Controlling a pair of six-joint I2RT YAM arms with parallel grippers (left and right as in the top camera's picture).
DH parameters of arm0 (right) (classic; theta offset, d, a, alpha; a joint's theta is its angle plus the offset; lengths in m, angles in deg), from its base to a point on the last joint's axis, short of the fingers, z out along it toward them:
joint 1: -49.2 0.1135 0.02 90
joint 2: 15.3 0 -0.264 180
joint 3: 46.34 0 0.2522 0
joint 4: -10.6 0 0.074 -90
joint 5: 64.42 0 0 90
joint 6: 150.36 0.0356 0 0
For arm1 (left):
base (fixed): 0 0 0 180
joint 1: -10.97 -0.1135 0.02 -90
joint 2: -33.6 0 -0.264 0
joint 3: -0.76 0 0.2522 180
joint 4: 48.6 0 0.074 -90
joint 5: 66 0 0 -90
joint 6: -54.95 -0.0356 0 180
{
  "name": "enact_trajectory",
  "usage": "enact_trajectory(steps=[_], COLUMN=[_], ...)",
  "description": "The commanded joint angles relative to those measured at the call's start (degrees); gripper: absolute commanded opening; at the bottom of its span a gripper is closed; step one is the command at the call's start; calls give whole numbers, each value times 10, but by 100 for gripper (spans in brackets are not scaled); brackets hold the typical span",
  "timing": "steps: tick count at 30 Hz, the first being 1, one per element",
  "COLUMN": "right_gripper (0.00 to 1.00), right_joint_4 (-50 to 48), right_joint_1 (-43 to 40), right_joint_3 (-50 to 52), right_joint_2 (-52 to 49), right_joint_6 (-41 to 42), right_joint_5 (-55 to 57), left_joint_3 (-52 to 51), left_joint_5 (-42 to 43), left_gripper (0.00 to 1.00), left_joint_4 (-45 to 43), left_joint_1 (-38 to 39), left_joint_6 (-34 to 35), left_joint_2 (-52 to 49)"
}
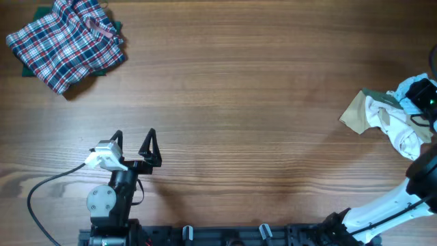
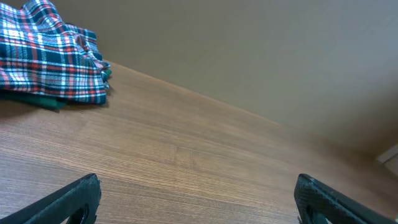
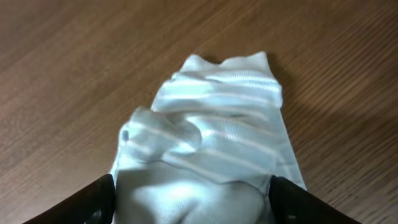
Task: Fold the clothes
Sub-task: 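Grasp the light blue striped garment from the pile with the right gripper, then carry the blue garment left and drop it at table center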
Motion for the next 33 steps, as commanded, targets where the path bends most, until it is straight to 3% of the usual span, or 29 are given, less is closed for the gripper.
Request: enact_trajectory(steps=[1, 7, 15, 18, 25, 33], right_gripper=[76, 37, 8, 4, 4, 4], right_joint_4=[-3, -1, 12, 12, 26, 32], right_joint_1=[1, 1, 1, 1, 16, 109], right_joint_3=[-2, -2, -2, -2, -2, -2], right_joint_2=[-24, -28, 33, 96, 189, 245], right_joint_6=[-10, -17, 2, 59, 98, 169], right_joint_5=[-11, -11, -11, -15, -108, -261], left_joint_3=[-3, -3, -3, -3, -3, -3], left_joint_5=[-6, -6, -6, -6, -6, -6], left_gripper=[100, 100, 100, 100, 100, 100], left_joint_4=[2, 2, 2, 2, 2, 2], left_joint_1=[3, 3, 3, 3, 3, 3], left_joint_6=[-9, -9, -9, -9, -9, -9], left_joint_2=[3, 3, 3, 3, 3, 3])
